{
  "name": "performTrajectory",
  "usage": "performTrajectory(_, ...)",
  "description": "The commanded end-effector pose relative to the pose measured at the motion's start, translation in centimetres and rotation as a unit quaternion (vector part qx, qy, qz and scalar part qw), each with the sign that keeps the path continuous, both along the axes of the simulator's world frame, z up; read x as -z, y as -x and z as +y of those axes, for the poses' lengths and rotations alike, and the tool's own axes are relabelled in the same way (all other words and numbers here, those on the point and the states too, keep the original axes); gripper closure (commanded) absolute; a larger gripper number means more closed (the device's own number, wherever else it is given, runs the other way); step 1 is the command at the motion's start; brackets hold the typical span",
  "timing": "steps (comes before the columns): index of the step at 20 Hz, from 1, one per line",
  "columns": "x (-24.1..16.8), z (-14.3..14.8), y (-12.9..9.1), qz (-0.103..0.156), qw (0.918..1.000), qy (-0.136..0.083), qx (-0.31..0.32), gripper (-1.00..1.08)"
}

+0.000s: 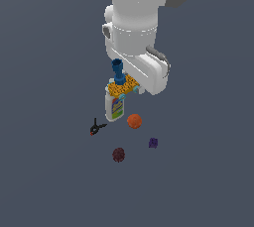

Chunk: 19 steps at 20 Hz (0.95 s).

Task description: Pick up a designated object from a clutter of objects.

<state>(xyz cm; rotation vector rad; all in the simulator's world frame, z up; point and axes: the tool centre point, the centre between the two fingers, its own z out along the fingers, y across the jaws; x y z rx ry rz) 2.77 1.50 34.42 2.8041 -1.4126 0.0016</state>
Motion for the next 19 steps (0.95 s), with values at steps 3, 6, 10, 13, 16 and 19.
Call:
performTrajectory(3, -4.2, 2.7, 0.7, 0.0, 1.0, 0.0, 0.0, 1.08)
performTrajectory(6, -6.4, 4.2, 1.0, 0.0, 1.0, 0.0, 0.0, 1.08)
performTrajectory(10, -8.5, 5.6, 1.2, 0.0, 1.0, 0.0, 0.0, 1.08)
performTrajectory(13, -9.6, 6.3, 1.3, 0.0, 1.0, -0.001, 0.0, 1.08)
performTrajectory(16, -10.1, 6.7, 1.3, 0.0, 1.0, -0.001, -0.001, 1.08)
performTrajectory(19, -10.3, 6.8, 1.3, 0.0, 1.0, -0.001, -0.001, 1.08)
